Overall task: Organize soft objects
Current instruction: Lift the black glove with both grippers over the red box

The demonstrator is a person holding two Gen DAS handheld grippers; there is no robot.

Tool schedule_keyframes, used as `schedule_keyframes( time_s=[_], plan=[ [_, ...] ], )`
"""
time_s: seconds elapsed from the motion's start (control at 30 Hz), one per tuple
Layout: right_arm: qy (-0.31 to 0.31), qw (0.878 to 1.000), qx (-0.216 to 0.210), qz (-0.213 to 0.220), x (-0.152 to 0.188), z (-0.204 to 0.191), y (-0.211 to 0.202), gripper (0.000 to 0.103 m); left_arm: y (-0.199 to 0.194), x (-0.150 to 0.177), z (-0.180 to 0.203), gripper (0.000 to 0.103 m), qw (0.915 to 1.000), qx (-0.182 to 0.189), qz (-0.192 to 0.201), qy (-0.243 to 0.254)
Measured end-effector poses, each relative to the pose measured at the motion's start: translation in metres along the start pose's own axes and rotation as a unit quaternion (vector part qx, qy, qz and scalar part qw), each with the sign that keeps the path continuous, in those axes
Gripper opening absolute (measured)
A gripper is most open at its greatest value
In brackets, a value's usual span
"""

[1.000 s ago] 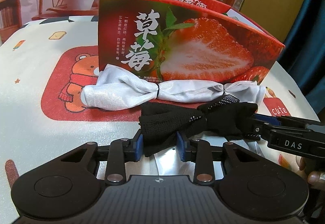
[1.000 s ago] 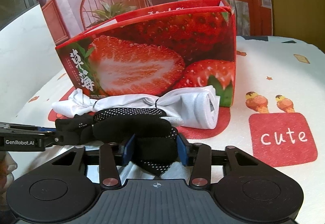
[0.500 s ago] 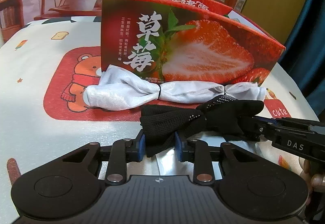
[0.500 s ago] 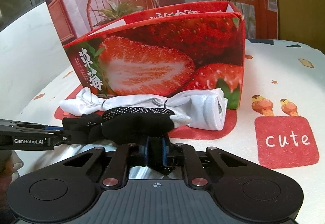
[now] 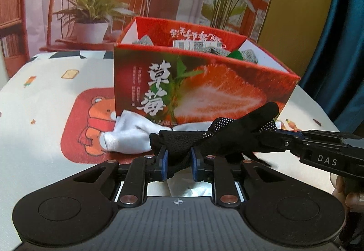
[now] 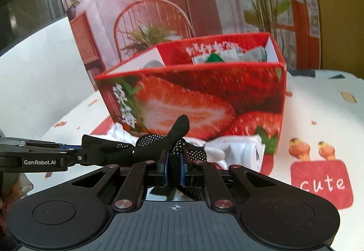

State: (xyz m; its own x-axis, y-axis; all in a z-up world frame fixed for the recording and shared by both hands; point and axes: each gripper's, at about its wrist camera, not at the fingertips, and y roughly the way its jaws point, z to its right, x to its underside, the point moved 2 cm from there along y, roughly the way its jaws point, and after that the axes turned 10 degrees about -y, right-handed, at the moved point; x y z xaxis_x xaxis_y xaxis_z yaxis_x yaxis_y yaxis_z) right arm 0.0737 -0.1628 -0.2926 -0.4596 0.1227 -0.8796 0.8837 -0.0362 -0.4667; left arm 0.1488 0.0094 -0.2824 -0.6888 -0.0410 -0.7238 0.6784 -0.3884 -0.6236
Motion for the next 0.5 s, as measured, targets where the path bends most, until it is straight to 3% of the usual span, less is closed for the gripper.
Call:
schedule_keyframes(
  time_s=[0.2, 0.5],
  plan=[
    [-0.002, 1.000, 0.001, 0.008, -0.004, -0.002, -0.004, 0.009, -0.009, -0.004, 0.000, 0.020, 0.9999, 0.005, 0.009, -0.002],
    [-0.025, 0.998, 0.005, 0.060, -0.048, 0.001, -0.022, 0.009, -0.050, -0.060, 0.012, 0.019, 0.9951, 0.038, 0.092, 0.003]
  ],
)
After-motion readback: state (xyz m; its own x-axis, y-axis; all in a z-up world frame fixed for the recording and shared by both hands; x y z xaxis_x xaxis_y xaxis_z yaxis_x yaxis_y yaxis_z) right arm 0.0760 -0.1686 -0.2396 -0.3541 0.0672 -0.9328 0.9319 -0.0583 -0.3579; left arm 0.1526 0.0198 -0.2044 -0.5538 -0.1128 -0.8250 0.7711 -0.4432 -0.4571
